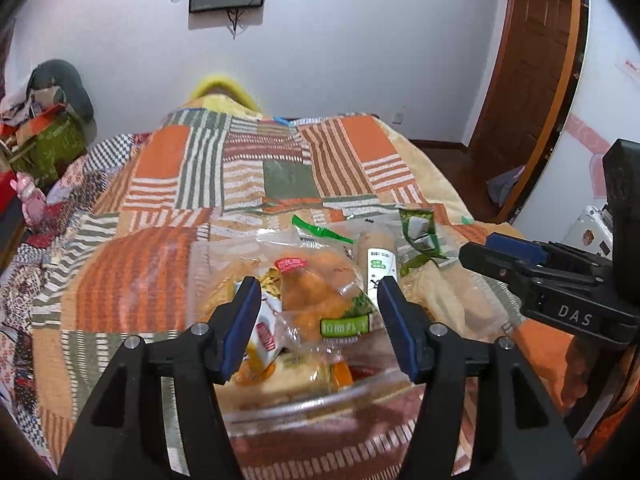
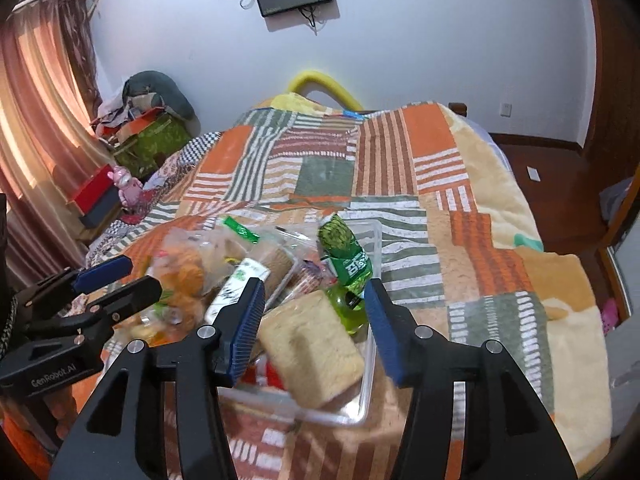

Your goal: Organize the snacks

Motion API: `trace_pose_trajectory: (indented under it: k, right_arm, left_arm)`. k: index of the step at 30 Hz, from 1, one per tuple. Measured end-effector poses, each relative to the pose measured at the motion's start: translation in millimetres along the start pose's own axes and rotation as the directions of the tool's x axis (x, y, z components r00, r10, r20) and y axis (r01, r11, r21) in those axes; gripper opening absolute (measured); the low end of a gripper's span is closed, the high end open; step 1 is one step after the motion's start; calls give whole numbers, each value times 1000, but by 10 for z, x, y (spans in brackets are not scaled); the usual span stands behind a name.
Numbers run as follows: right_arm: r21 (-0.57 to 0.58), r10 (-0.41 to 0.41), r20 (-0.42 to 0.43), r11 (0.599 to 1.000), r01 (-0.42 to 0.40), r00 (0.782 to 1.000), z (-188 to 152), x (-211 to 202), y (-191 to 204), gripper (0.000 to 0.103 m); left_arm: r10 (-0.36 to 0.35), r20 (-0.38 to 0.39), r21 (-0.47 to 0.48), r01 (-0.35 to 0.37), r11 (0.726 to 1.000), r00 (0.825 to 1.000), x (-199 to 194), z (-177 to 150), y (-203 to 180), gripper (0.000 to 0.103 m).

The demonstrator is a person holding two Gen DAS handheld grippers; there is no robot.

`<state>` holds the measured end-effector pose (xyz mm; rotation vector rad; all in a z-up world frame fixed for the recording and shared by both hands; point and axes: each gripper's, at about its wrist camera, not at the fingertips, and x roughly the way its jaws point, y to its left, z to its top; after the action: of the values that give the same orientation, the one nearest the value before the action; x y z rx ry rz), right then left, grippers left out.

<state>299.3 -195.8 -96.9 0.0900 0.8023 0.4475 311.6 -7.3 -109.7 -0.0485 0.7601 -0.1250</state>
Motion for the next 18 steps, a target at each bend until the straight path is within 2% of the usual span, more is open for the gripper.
trace_pose_trajectory:
  k: [4,10,15,18]
  right_arm:
    - [-39,2,39,999,0,999,-2,-292,110,48]
    - [-91,23,136,996,-10,990,-6,-881,374,48]
    - [-132,30,226,991,0,974,-82,-1367,585,48]
    - [-132,31,288,991,8,957,-159,-1648,692,53]
  left_arm:
    - [13,51,10,-13,1000,999,-357,20,-22,60]
    - [15,166,6,-16,1000,986,-1047,47,-75,60]
    - [24,280,4,-26,1000,960,-1648,-46,-122,66]
    - [31,344,16,-38,999,938,-1948,-126,-177,70]
